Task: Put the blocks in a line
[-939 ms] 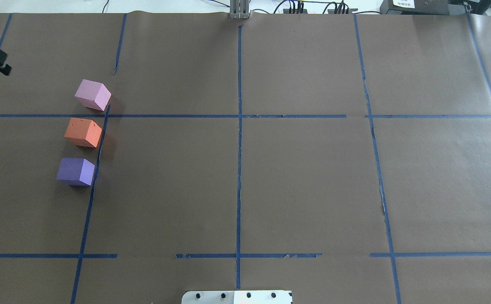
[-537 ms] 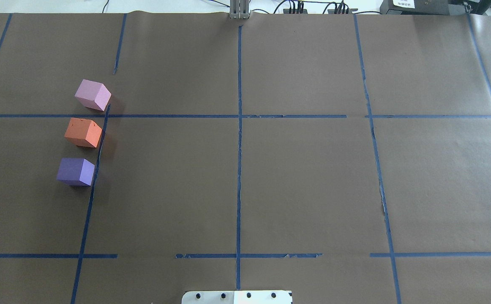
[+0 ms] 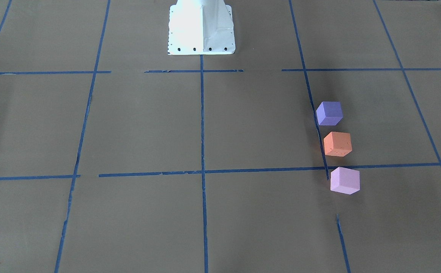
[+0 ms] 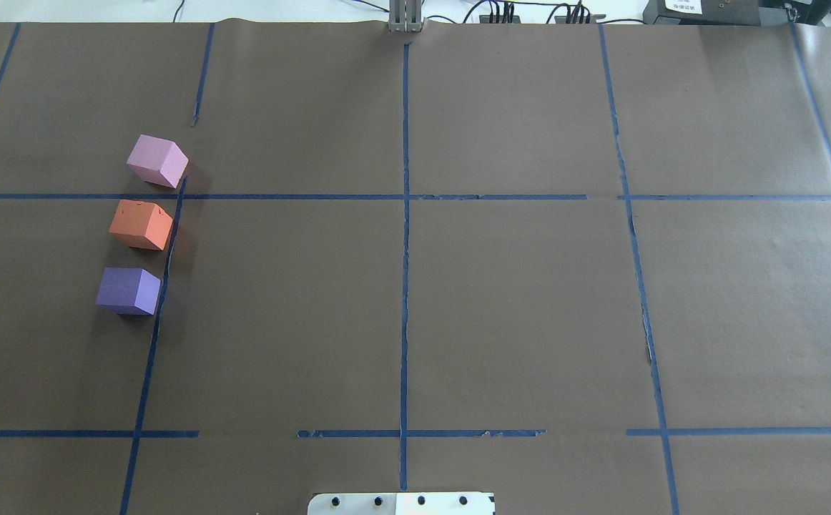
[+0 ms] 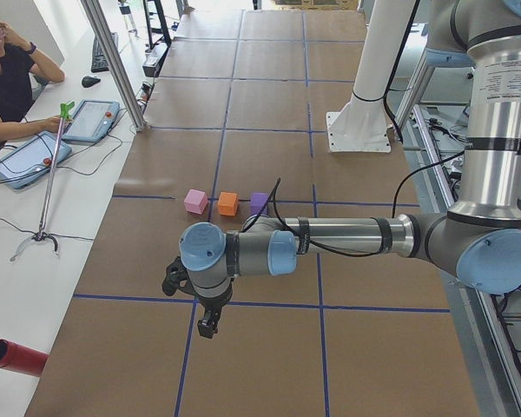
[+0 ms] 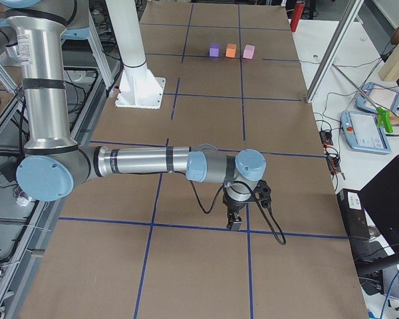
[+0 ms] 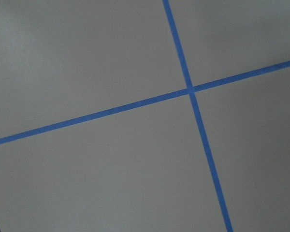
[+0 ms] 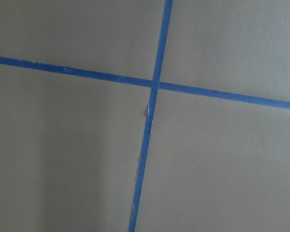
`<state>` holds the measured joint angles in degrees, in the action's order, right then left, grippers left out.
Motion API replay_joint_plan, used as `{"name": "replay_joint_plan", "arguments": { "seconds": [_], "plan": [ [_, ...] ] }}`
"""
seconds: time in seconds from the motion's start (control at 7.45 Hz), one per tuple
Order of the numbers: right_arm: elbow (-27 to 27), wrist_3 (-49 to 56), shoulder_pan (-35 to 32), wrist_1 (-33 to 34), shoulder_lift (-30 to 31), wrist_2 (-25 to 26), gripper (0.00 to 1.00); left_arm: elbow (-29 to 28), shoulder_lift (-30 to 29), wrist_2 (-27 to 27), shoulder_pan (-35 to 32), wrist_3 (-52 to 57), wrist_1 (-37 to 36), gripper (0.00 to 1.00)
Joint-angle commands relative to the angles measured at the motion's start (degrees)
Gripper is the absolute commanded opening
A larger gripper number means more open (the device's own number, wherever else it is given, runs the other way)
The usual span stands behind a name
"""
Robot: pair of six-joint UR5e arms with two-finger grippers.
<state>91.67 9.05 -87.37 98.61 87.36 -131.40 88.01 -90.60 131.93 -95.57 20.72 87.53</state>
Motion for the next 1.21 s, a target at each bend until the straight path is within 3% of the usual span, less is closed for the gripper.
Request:
{"name": "replay_joint_plan", "arguments": {
  "seconds": [0.0,0.54,1.07],
  "plan": [
    [0.0,0.0,0.01,0.0,0.0,0.0,1.0,-1.79,0.25,0.0,0.03,-1.46,1.5,1.0],
    [0.0,0.0,0.01,0.0,0.0,0.0,1.0,2.33,-0.1,0.09,0.38,-13.76,1.59,1.0],
    [0.0,0.09,0.01,0.0,0.0,0.0,1.0,2.25,0.25,0.0,0.47,-13.34,1.59,1.0]
  ]
}}
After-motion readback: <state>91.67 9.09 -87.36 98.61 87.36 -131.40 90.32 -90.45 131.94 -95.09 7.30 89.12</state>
